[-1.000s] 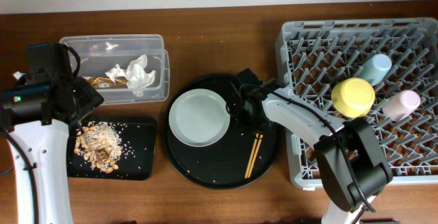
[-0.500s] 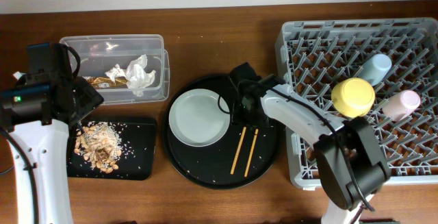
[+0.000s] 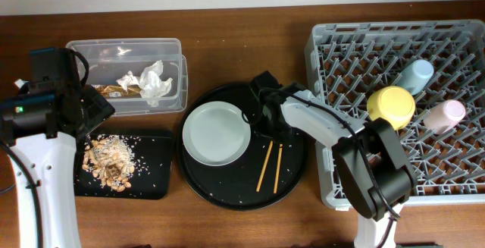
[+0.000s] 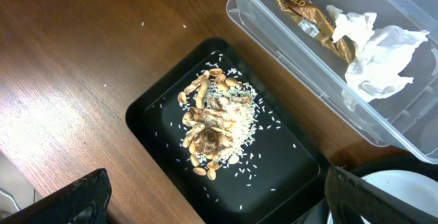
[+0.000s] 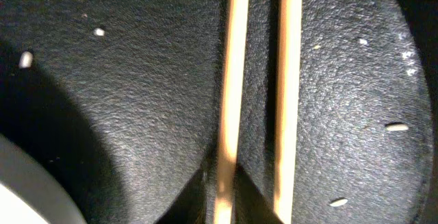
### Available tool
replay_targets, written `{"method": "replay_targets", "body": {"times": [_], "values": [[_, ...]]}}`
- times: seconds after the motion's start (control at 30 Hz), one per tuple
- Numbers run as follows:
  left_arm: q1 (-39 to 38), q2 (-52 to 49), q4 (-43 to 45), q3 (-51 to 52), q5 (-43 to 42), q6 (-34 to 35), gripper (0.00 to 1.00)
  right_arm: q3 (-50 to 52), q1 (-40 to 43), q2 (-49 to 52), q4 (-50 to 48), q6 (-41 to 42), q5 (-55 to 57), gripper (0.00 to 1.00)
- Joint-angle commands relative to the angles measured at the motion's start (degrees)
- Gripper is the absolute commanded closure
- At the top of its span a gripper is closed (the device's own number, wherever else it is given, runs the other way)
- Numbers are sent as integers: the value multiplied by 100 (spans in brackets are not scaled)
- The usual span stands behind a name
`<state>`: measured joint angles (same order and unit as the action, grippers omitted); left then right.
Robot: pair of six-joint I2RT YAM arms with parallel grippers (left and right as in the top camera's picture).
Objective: Sort waste into correct bins and load items into the dishwasher rack
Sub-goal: 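Reach the right gripper to the chopsticks and grasp one, then carry the chopstick into the rack and release it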
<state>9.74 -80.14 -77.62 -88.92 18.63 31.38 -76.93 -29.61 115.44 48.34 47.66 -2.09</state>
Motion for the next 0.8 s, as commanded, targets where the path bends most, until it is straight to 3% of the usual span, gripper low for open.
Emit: {"method": "replay_targets", "body": {"times": [0.0, 0.23, 0.4, 0.47, 0.6, 0.77], "values": [[17, 61, -7, -26, 17, 74, 0, -81, -81, 343, 278, 87, -203, 96], [17, 61, -7, -26, 17, 74, 0, -1541, 4, 317, 1624, -269, -203, 96], [17, 61, -7, -26, 17, 74, 0, -3943, 1075, 310, 3215, -2820, -177, 96], [17, 61, -7, -26, 17, 74, 0, -4476, 1668, 310, 3501, -3436, -184, 96], [17, 61, -7, -26, 17, 74, 0, -4601, 2896, 323, 3519, -4487, -225, 96], [17, 61, -7, -26, 17, 74, 1, -4597, 3418, 337, 3215, -4872, -673, 96]]}}
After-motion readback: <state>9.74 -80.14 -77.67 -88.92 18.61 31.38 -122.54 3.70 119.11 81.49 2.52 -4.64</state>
